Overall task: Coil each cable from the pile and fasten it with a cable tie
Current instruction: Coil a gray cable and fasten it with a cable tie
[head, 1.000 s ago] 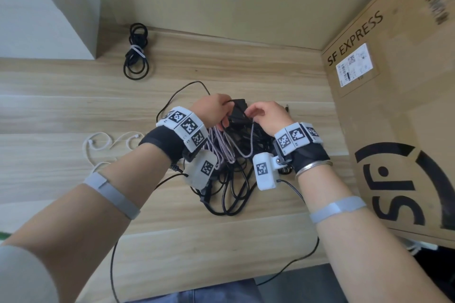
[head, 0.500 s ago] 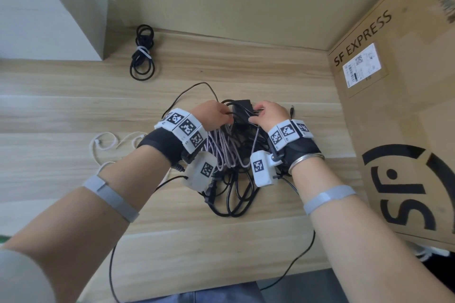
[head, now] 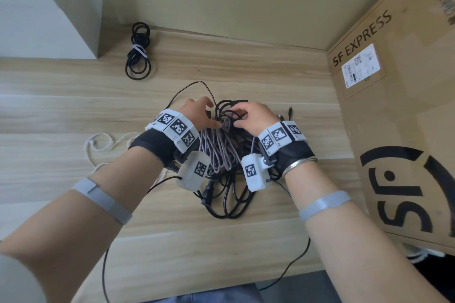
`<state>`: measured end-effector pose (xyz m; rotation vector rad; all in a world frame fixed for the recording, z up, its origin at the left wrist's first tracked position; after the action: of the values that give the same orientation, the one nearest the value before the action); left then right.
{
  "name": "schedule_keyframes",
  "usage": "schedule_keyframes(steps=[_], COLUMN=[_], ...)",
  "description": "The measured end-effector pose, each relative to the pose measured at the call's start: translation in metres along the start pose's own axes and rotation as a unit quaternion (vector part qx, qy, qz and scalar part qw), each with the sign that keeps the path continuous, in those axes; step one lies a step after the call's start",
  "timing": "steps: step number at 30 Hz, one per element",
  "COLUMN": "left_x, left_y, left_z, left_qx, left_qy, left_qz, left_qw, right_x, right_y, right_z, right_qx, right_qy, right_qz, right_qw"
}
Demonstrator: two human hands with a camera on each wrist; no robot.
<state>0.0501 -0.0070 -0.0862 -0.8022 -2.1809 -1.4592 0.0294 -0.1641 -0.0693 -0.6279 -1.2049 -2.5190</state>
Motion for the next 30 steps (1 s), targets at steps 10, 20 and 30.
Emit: schedule_keyframes(steps=[10, 20, 30], left_x=[-0.001, 0.005, 0.016], left_y=[-0.003, -0.004, -0.009], left_z=[-0.008, -0.028, -0.06], left_qx=[0.013, 0.038, 0.093], left_qy=[-0.07, -0.101, -0.123], left_qz=[-0.029, -0.021, -0.014], left_qw=[0.997, 0.994, 0.988], right_x=[0.009, 0.027, 0.036], right_y=[0.017, 0.029, 0.037], right_z=[-0.034, -0.026, -0.015], right_qx=[0.037, -0.068, -0.154], right_qy=[-0.169, -0.076, 0.017], right_qz=[-0.055, -0.039, -0.092], right_qw=[0.983, 0.994, 0.984])
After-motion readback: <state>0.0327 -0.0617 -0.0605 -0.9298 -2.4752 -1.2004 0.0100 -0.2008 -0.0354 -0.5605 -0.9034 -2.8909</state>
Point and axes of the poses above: each hand's wrist, its own x-axis away from the middle knuckle, its own y-axis out of the back of the hand, z = x × y, the point moved 3 cm from there along -x, towards the middle knuckle, and after that the axes turned 7 degrees about -x, right-handed, at the moved point
